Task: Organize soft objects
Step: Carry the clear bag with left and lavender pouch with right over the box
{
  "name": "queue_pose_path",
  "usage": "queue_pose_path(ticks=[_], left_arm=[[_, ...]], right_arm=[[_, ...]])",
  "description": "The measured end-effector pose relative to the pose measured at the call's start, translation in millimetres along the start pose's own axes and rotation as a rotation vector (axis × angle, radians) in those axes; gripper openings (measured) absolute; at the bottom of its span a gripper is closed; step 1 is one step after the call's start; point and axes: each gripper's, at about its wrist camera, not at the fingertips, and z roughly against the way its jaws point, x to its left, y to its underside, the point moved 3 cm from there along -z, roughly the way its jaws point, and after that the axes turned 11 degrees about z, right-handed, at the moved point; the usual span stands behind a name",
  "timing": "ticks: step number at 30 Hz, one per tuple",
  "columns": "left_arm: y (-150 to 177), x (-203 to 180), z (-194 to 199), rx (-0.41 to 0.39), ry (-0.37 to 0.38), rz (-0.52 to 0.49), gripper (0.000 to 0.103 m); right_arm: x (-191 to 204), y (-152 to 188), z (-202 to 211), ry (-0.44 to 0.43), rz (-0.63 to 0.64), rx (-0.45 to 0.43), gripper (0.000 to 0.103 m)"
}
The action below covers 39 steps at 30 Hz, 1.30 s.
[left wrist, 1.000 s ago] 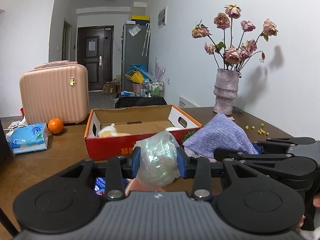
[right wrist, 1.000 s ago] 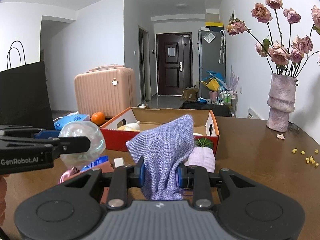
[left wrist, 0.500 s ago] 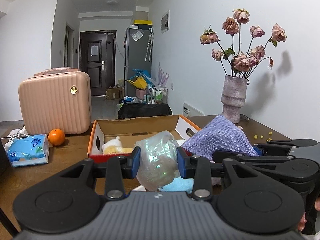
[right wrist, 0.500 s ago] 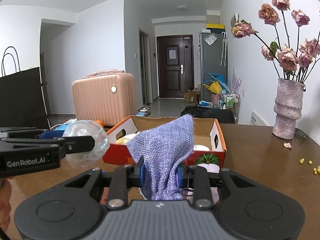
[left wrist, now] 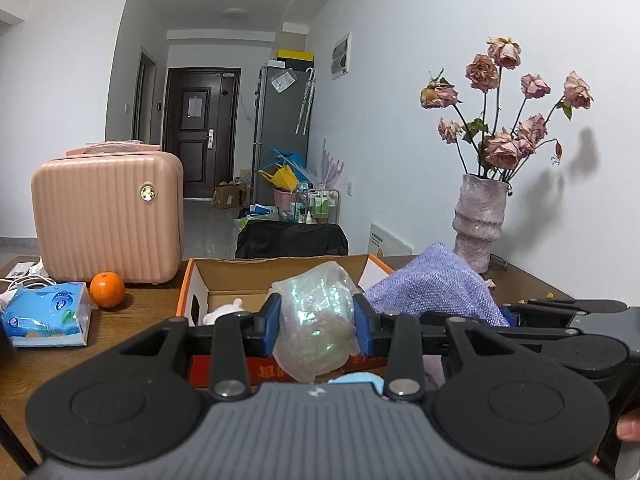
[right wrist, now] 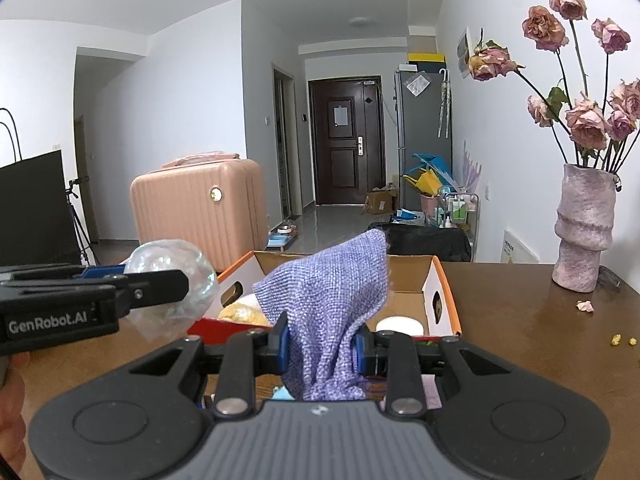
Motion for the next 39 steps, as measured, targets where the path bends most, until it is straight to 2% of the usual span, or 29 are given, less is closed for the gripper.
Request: queue_pose_path(ticks=[27, 39], left_arm=[[-38, 25, -76, -0.018, -0.024, 0.041, 0.038], [-47, 41, -116, 0.009, -0.064, 0.047, 0.038]], right_arm=[[-22, -23, -62, 0.000, -0.037, -0.006, 0.028], [-34, -46, -102, -0.001, -0.048, -0.019, 0.028]])
